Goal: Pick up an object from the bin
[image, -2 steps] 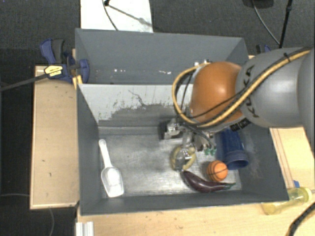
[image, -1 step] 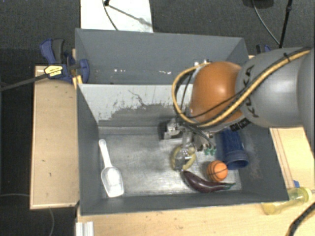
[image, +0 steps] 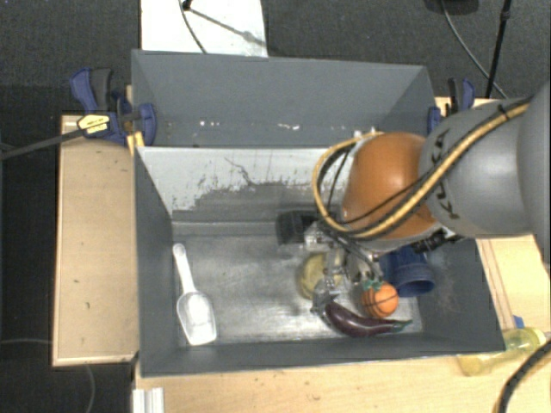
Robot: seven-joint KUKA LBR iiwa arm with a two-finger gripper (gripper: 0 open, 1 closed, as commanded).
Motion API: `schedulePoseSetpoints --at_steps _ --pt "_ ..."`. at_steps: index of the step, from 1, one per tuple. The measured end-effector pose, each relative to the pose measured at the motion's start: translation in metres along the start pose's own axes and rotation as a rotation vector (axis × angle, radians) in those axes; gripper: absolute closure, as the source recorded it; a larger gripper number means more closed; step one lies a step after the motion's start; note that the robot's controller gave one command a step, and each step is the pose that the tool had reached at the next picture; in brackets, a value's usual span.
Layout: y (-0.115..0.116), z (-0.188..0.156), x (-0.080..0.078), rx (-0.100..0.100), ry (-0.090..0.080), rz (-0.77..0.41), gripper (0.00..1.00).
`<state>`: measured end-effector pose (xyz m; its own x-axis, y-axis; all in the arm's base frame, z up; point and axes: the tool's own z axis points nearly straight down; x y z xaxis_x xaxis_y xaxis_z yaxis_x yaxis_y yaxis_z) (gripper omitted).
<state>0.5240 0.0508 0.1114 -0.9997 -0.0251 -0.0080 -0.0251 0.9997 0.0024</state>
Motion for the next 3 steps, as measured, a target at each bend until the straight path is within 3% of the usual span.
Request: schedulePoseSetpoints --at_steps 1,2,3 --pt "-0.003 0.022 -0.005 -0.002 -0.002 0.165 0.0" --pt "-0.023 0.034 -0.011 0.001 0.004 0.026 0.0" --pt "-0.072 0.036 -0.017 -0.003 -0.007 0.136 1.0"
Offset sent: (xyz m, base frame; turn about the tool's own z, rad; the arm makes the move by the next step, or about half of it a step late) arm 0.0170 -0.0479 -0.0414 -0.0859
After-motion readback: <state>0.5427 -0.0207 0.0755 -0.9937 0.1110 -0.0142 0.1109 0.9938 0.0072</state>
